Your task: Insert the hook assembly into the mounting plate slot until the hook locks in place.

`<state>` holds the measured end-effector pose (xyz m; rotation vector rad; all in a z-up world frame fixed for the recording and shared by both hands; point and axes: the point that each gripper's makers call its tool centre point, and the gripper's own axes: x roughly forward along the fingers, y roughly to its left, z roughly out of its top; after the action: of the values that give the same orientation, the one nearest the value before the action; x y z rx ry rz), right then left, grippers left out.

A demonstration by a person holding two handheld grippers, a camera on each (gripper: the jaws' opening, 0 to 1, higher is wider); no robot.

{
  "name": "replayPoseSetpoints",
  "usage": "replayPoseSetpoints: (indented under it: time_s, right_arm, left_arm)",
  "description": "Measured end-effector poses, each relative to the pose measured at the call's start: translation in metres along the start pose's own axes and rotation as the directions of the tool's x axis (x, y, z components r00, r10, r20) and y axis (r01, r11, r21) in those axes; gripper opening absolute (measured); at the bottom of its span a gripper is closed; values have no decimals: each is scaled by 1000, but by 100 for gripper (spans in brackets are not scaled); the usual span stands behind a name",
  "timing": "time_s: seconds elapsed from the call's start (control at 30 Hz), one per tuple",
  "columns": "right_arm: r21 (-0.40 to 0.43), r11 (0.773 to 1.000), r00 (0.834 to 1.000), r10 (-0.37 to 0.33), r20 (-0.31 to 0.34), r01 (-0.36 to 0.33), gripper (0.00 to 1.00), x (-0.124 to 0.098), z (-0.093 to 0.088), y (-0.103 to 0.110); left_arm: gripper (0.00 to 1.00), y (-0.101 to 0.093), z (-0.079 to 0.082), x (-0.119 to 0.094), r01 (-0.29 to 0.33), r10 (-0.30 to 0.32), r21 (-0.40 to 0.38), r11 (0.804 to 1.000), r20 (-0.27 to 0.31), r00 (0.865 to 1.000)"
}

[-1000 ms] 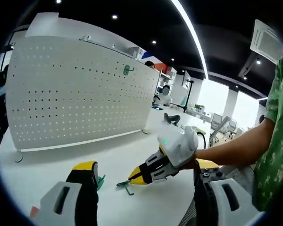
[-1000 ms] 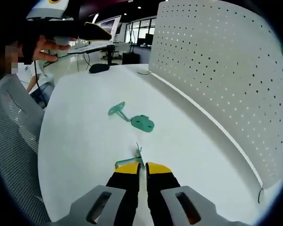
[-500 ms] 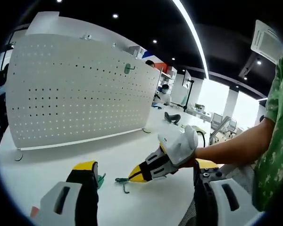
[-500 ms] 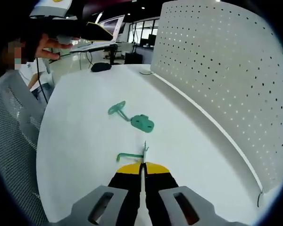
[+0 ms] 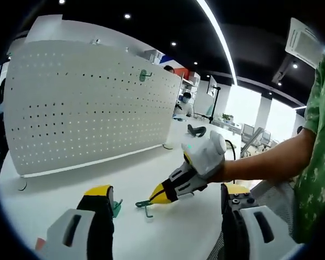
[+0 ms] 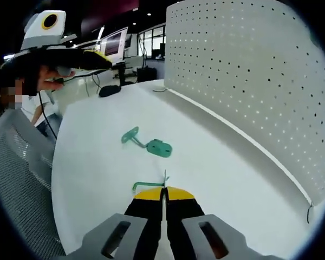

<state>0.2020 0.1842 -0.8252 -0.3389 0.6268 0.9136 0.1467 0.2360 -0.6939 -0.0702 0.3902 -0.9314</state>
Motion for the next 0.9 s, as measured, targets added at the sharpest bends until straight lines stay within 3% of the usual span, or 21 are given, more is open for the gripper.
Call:
replayPoseSetpoints:
  time_s: [0.33,0.9]
  right_arm:
    - [158,987,1000,25,-8,-23,0,-10,2,-3]
    - [299,953,997,63,-39,-49,0,-26,15,4]
  left_arm:
    - [80,-4,-9,2,-4,12,156,988,-52,999]
    - [70,-4,-18,2,6,19,335,942,-72,997]
